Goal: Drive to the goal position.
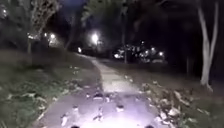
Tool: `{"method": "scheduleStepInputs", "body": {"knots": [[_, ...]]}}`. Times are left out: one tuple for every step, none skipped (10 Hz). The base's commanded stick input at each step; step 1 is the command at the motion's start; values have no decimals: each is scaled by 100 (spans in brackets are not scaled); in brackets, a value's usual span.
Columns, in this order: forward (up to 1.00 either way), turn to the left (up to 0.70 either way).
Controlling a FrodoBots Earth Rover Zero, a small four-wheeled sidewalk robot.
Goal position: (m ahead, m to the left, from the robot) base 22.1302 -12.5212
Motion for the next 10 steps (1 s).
{"method": "scheduleStepInputs", "body": {"knots": [[70,35],[70,35],[70,23],[70,6],[70,11],[70,20],[70,29],[70,17],[70,0],[70,0]]}}
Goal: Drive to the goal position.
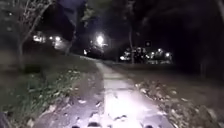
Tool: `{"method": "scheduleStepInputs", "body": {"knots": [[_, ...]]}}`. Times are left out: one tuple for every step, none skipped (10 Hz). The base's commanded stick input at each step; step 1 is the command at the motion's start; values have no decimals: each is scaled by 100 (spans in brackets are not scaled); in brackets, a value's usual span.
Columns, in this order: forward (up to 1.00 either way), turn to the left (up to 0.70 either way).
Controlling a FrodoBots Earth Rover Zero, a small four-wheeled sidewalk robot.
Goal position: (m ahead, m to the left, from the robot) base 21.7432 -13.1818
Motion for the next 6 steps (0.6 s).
{"method": "scheduleStepInputs", "body": {"knots": [[70,0],[70,0],[70,0],[70,0],[70,0],[70,0]]}}
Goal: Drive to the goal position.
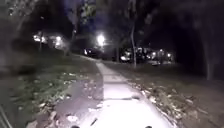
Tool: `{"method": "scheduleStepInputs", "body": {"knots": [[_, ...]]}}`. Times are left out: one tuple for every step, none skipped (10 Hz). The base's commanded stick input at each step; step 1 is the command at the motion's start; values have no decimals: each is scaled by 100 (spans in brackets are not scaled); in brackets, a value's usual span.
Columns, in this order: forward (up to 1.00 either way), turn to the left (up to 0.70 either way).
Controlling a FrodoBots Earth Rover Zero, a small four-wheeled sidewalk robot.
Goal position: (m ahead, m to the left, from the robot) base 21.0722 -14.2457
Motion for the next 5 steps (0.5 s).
{"method": "scheduleStepInputs", "body": {"knots": [[70,0],[70,20],[70,34],[70,32],[70,8]]}}
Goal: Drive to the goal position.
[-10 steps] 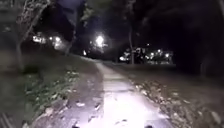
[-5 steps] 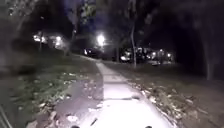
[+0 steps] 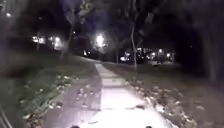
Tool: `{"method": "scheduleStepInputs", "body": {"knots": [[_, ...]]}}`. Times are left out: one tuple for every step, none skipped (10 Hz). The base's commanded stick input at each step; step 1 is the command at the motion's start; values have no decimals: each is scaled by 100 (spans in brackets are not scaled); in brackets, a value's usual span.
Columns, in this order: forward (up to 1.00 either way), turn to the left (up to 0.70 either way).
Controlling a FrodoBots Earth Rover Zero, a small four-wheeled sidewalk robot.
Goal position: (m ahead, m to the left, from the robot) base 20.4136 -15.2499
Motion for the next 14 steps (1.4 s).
{"method": "scheduleStepInputs", "body": {"knots": [[70,0],[70,0],[70,0],[70,8],[70,30],[70,15],[70,0],[70,0],[70,0],[70,7],[70,28],[70,19],[70,0],[70,1]]}}
